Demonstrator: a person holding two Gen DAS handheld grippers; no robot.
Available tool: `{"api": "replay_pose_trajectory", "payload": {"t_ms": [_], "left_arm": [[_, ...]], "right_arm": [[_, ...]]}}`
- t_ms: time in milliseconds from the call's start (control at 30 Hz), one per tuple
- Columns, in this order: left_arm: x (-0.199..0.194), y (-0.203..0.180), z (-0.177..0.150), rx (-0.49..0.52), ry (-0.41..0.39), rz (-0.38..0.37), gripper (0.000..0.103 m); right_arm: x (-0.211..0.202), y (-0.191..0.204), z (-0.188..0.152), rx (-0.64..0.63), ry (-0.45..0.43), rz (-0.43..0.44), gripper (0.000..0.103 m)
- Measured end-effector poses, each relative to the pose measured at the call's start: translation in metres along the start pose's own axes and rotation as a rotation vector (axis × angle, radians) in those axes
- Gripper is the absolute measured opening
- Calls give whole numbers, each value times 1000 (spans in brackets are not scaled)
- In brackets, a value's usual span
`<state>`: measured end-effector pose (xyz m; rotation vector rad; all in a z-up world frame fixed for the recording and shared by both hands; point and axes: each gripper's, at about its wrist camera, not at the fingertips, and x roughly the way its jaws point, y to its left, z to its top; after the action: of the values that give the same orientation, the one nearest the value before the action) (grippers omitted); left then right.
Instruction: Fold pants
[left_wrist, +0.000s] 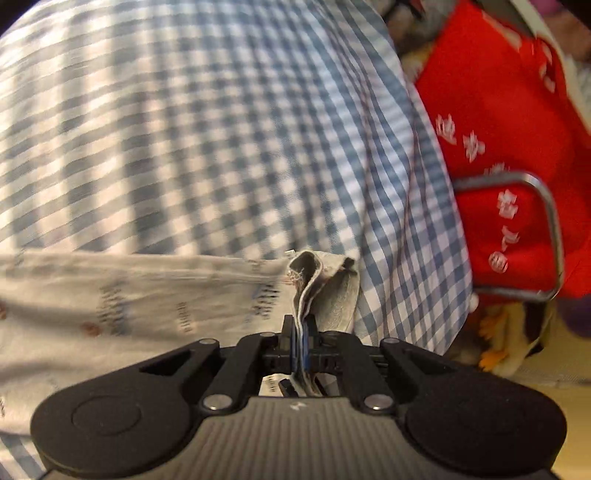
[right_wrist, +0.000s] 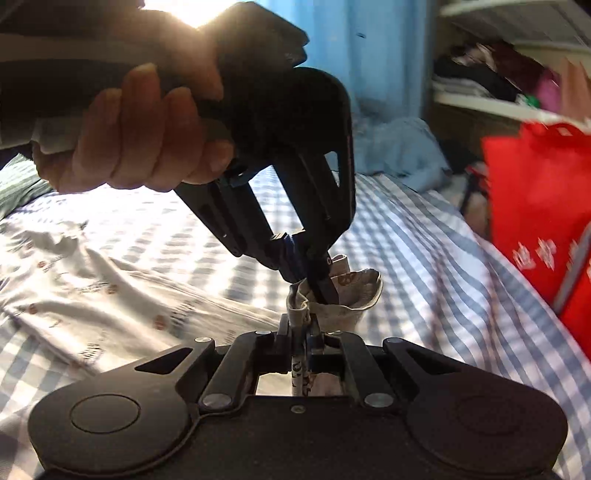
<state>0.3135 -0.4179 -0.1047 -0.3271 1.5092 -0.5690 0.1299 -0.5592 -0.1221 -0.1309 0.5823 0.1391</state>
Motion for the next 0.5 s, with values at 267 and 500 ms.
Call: {"api": "replay_pose_trajectory", "payload": {"t_ms": [267, 500], "left_arm": [[-57, 87, -34, -100, -112, -72, 3], [-78, 166, -67, -128, -179, -52, 3]], "right_arm": [[-1, 72, 27, -148, -5, 124, 6], [15, 140, 33, -219, 51, 211, 6]]}}
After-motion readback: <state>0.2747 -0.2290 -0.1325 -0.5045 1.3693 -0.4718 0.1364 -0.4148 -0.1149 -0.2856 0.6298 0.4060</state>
